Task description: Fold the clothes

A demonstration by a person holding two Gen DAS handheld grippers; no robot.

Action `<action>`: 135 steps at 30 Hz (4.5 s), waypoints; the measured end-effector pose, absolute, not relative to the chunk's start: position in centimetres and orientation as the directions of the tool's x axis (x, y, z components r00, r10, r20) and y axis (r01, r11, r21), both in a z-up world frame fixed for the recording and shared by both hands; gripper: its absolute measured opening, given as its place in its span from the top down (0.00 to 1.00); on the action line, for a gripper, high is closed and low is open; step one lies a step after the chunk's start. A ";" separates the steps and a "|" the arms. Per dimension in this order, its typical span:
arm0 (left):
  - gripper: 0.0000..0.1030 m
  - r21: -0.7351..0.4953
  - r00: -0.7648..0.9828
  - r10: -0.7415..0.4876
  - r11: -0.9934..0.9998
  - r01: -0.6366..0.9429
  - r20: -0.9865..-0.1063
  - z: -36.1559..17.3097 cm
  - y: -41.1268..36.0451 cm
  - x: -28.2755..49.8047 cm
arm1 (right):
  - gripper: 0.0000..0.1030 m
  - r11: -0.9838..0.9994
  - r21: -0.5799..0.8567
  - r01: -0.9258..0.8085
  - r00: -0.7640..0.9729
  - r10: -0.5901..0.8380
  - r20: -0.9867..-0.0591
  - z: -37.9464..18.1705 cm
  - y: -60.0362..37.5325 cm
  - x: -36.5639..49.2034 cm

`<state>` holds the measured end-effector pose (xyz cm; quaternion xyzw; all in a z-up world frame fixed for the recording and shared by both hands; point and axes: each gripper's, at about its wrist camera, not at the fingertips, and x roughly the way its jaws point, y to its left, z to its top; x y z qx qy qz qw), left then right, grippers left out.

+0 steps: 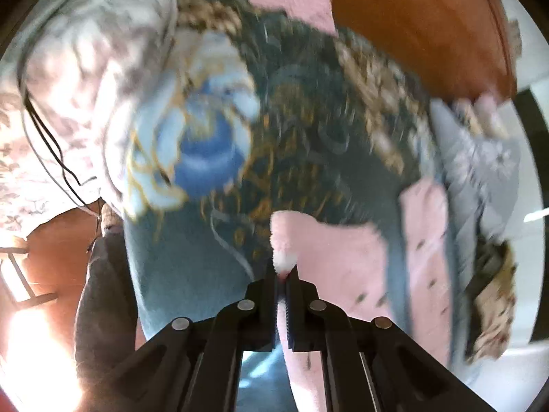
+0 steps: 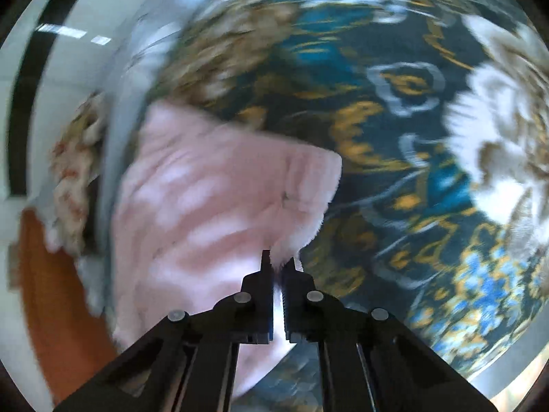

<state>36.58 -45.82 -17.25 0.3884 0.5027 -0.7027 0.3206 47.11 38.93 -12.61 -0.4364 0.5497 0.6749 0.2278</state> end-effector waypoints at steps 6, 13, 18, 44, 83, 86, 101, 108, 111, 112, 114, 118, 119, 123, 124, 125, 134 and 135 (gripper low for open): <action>0.96 -0.447 -0.474 -0.043 -0.269 0.853 -0.879 -15.4 -47.4 36.5 | 0.97 -0.326 0.630 -0.705 -0.605 -0.187 -0.774 -8.6 38.8 47.2; 0.96 -0.548 -0.559 0.013 -0.217 0.808 -0.829 -11.2 -47.6 32.9 | 0.97 -0.292 0.778 -0.556 -0.759 -0.202 -0.619 -6.1 39.9 40.5; 0.96 -0.542 -0.555 0.022 -0.249 0.803 -0.832 -8.0 -47.7 26.8 | 0.97 -0.298 0.825 -0.480 -0.816 -0.193 -0.545 -4.2 42.3 33.4; 0.59 -0.519 -0.575 0.142 -0.635 0.572 -0.806 -10.8 -44.7 -0.1 | 0.97 -0.349 0.626 -0.697 -0.670 0.006 -0.742 -5.9 46.3 17.9; 0.91 -0.516 -0.564 0.037 -0.457 0.724 -0.825 -17.4 -43.3 9.2 | 0.32 -0.148 0.655 -0.741 -0.658 -0.036 -0.752 -15.7 43.1 32.2; 0.91 -0.520 -0.565 0.036 -0.444 0.730 -0.824 -16.9 -43.2 9.2 | 0.32 -0.117 0.683 -0.721 -0.684 -0.043 -0.728 -16.8 43.1 31.5; 0.92 -0.560 -0.627 0.012 -0.462 0.688 -0.779 -11.4 -42.2 10.7 | 0.82 -0.068 0.724 -0.686 -0.723 -0.039 -0.689 -15.7 44.0 29.0; 0.92 -0.637 -0.764 -0.032 -0.530 0.559 -0.644 -5.3 -42.2 16.0 | 0.84 -0.423 0.822 -0.381 -0.875 -0.124 -0.469 -3.6 44.3 28.6; 0.92 -0.573 -0.697 -0.072 -0.511 0.640 -0.713 -8.1 -42.6 20.3 | 0.84 -0.439 0.788 -0.431 -0.840 -0.123 -0.528 -5.3 44.2 31.6; 0.92 -0.552 -0.664 -0.074 -0.493 0.673 -0.744 -9.6 -42.8 21.6 | 0.84 -0.430 0.770 -0.472 -0.814 -0.123 -0.568 -6.8 44.2 32.6; 0.92 -0.504 -0.584 -0.063 -0.435 0.746 -0.810 -13.2 -43.0 24.4 | 0.84 -0.369 0.730 -0.575 -0.748 -0.126 -0.652 -11.0 44.5 34.5; 0.92 -0.438 -0.490 -0.059 -0.364 0.822 -0.870 -17.3 -42.3 28.6 | 0.84 -0.216 0.709 -0.671 -0.696 -0.147 -0.703 -16.7 44.3 36.9; 0.92 -0.426 -0.474 -0.061 -0.352 0.834 -0.878 -18.0 -42.0 29.4 | 0.84 -0.213 0.710 -0.671 -0.697 -0.145 -0.703 -16.9 44.3 37.0; 0.92 -0.425 -0.481 -0.079 -0.361 0.831 -0.873 -16.7 -41.6 29.6 | 0.84 -0.246 0.710 -0.659 -0.697 -0.156 -0.700 -16.4 44.6 36.6; 0.92 -0.414 -0.484 -0.096 -0.391 0.822 -0.870 -15.6 -41.2 28.9 | 0.84 -0.262 0.708 -0.656 -0.694 -0.158 -0.702 -16.1 44.6 36.4; 0.92 -0.403 -0.488 -0.113 -0.422 0.812 -0.865 -14.5 -40.8 28.2 | 0.83 -0.278 0.703 -0.654 -0.691 -0.160 -0.705 -15.9 44.6 36.2; 0.91 -0.224 -0.683 -0.156 -0.872 0.434 -0.714 -0.7 -27.0 20.0 | 0.69 -0.209 0.690 -0.693 -0.674 -0.152 -0.723 -16.4 44.0 36.5; 0.91 -0.191 -0.702 -0.137 -0.910 0.367 -0.699 0.2 -24.4 19.3 | 0.67 -0.207 0.689 -0.695 -0.673 -0.148 -0.724 -16.4 43.9 36.5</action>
